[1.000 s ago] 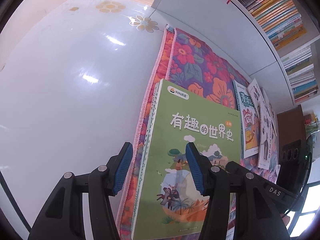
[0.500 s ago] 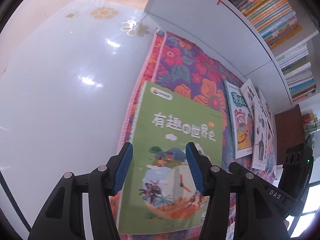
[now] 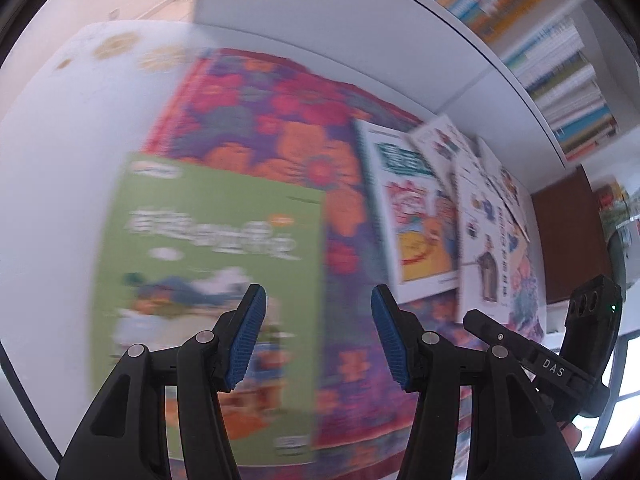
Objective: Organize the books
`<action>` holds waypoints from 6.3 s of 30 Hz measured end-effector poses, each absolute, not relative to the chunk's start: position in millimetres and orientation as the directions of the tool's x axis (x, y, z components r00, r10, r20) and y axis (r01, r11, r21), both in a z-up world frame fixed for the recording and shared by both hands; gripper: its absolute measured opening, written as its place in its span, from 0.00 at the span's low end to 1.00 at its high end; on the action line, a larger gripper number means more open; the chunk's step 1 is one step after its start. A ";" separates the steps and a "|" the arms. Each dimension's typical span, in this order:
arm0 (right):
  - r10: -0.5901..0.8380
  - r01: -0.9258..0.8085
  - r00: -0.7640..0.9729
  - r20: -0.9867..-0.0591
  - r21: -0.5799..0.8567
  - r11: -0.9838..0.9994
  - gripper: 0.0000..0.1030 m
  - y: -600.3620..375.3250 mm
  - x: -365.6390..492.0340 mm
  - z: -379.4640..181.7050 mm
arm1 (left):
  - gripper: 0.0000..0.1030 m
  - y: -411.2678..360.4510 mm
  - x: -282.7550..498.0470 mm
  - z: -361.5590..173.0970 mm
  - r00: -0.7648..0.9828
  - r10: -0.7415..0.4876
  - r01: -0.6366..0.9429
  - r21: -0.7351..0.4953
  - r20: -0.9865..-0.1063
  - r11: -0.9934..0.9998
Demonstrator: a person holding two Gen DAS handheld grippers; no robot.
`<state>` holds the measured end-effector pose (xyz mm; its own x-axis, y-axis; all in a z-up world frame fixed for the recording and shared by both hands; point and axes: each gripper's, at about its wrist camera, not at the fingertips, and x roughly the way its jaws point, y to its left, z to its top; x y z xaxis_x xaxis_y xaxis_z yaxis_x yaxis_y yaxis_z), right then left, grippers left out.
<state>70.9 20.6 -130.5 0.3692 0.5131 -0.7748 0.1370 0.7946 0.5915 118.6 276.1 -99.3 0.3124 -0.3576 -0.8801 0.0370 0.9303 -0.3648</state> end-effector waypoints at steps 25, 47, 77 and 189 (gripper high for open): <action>0.284 0.268 0.604 -0.745 0.525 0.808 0.28 -292.1 134.9 -150.0 | 0.50 -29.0 175.7 -134.6 0.292 -0.481 0.161 -0.453 -0.827 0.877; 0.167 0.359 0.570 -0.804 0.427 0.830 0.36 -354.1 202.6 -193.2 | 0.54 -97.2 314.6 -153.6 0.344 -0.423 0.229 -0.362 -0.838 0.904; 0.626 0.094 0.203 -0.753 0.651 0.753 0.36 -130.2 -34.9 -156.9 | 0.50 75.8 133.5 -140.6 0.187 -0.551 0.166 -0.526 -0.813 0.834; 0.540 -0.133 0.281 -0.793 0.525 0.841 0.13 -82.4 -8.4 -103.4 | 0.33 125.5 51.1 -81.2 0.179 -0.433 0.303 -0.369 -0.884 0.879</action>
<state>-8.4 -82.4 -103.4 0.2815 0.5396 -0.7935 -0.1326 0.8409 0.5248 51.1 125.5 -81.2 0.1787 -0.4326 -0.8837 0.3033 0.8786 -0.3688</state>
